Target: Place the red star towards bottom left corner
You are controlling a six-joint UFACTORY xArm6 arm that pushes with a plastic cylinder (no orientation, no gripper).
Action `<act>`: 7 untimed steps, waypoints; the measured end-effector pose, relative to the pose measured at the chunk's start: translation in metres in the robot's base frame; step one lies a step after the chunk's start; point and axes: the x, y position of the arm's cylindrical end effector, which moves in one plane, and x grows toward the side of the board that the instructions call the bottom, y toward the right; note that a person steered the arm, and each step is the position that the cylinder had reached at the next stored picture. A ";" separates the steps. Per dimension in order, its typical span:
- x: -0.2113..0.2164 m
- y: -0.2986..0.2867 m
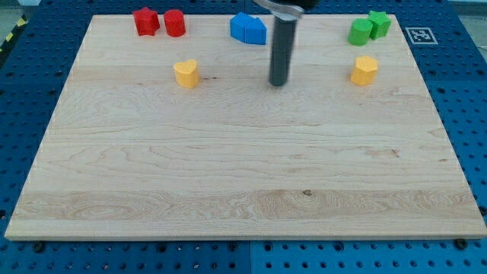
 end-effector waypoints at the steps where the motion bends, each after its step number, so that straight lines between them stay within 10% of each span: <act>1: -0.036 -0.050; 7: -0.140 -0.110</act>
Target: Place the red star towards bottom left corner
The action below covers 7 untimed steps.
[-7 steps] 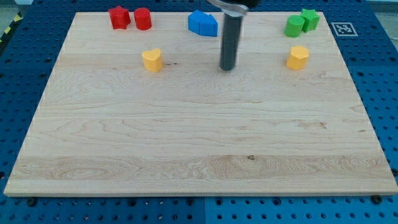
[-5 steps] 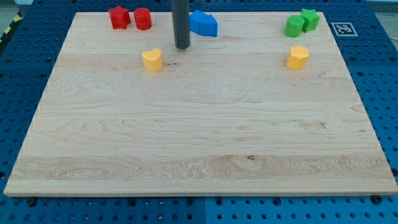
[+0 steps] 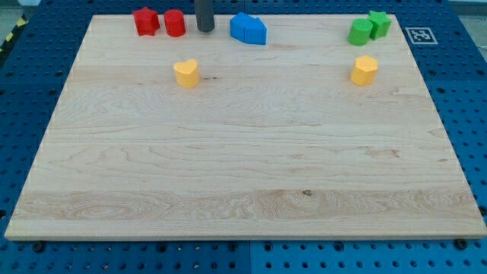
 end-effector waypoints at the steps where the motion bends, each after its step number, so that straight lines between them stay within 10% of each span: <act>1: -0.015 -0.028; 3: -0.023 -0.129; 7: 0.004 -0.137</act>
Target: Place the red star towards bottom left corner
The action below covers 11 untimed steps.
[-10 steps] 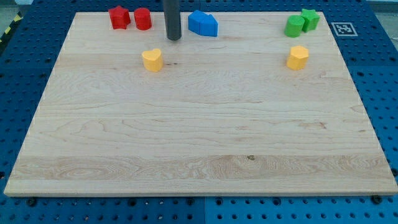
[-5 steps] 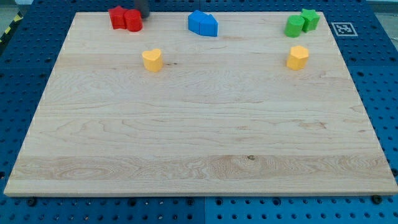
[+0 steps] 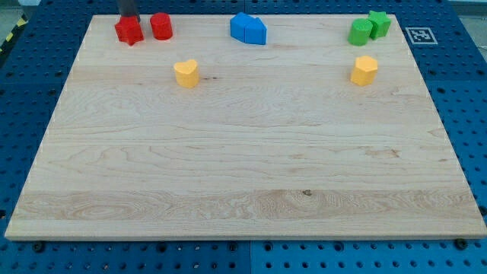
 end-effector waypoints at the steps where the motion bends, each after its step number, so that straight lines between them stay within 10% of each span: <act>1: 0.038 0.005; 7: 0.285 0.058; 11: 0.260 0.050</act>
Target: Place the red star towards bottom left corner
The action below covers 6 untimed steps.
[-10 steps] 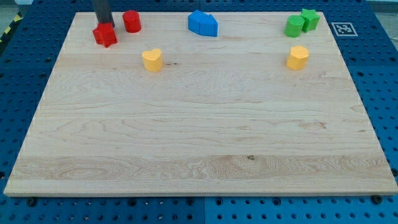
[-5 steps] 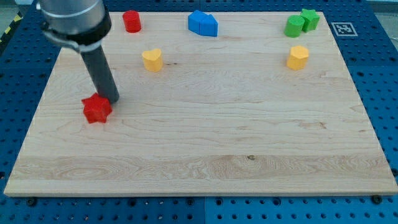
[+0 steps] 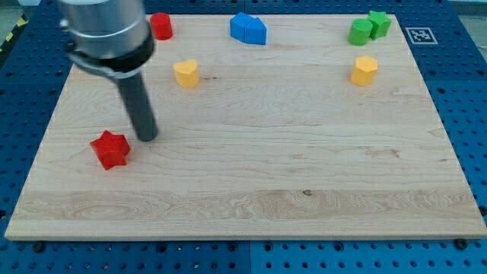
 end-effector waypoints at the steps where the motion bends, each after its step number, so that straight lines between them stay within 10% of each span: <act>1: 0.009 -0.024; 6: 0.070 -0.032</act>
